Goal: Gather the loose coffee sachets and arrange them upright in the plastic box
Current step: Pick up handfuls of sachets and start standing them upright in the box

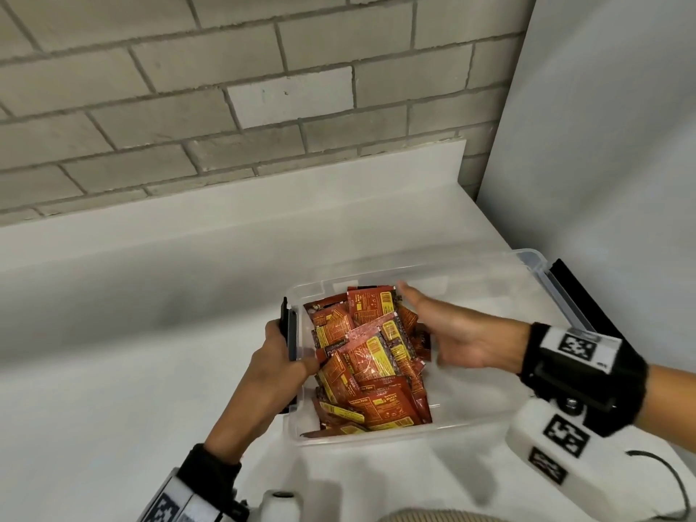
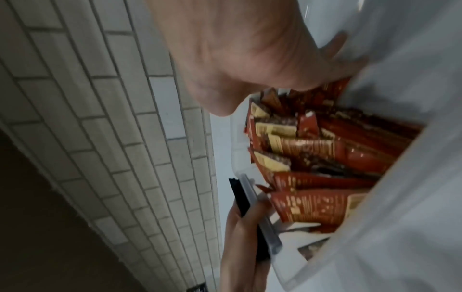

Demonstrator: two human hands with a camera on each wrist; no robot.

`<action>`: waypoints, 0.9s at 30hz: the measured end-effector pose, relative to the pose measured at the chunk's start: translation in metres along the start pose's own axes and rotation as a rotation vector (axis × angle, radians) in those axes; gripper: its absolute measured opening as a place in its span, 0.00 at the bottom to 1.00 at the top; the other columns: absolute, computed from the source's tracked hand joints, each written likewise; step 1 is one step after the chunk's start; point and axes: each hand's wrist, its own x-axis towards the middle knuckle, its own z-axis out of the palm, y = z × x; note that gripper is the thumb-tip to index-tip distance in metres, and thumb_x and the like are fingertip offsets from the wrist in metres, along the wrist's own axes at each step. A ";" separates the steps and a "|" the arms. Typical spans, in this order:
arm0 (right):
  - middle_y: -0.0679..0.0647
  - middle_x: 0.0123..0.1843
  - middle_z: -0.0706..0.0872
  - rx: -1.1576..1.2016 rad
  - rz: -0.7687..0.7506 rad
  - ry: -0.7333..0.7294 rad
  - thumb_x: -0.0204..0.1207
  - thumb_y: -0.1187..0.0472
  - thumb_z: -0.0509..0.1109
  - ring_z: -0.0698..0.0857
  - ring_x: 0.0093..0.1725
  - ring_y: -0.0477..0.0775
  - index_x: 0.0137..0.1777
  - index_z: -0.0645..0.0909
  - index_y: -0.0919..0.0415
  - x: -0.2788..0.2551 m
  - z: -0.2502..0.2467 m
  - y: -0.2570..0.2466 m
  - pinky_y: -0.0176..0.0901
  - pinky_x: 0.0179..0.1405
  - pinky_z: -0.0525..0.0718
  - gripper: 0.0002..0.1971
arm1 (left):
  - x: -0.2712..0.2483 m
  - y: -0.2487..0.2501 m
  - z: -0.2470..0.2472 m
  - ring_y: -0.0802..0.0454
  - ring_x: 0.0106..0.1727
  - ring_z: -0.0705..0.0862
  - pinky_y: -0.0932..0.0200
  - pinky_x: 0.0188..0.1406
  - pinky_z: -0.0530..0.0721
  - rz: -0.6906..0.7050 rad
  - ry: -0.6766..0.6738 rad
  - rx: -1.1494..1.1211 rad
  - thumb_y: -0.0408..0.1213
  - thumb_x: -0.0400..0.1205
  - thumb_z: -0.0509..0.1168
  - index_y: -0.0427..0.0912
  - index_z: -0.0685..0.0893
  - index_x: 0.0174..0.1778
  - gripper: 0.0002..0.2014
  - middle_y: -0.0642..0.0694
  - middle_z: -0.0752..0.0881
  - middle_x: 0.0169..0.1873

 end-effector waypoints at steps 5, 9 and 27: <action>0.59 0.69 0.81 0.019 0.028 -0.116 0.80 0.32 0.47 0.81 0.65 0.58 0.71 0.76 0.50 0.011 0.012 -0.004 0.57 0.63 0.78 0.31 | -0.001 0.001 0.001 0.48 0.57 0.83 0.44 0.55 0.87 0.020 -0.001 0.022 0.37 0.80 0.70 0.53 0.63 0.64 0.24 0.52 0.80 0.54; 0.63 0.85 0.46 0.076 0.023 0.074 0.76 0.29 0.52 0.51 0.83 0.70 0.84 0.44 0.47 -0.001 -0.013 0.005 0.74 0.78 0.53 0.42 | -0.002 0.001 0.000 0.48 0.57 0.84 0.42 0.56 0.87 0.016 -0.003 0.008 0.35 0.80 0.70 0.53 0.65 0.63 0.23 0.51 0.81 0.55; 0.58 0.86 0.49 0.068 -0.020 0.013 0.79 0.33 0.49 0.47 0.83 0.71 0.83 0.50 0.41 -0.018 -0.004 0.009 0.78 0.76 0.51 0.34 | -0.011 -0.002 0.002 0.53 0.53 0.82 0.48 0.54 0.86 0.047 0.004 0.014 0.36 0.81 0.69 0.52 0.64 0.64 0.23 0.56 0.80 0.51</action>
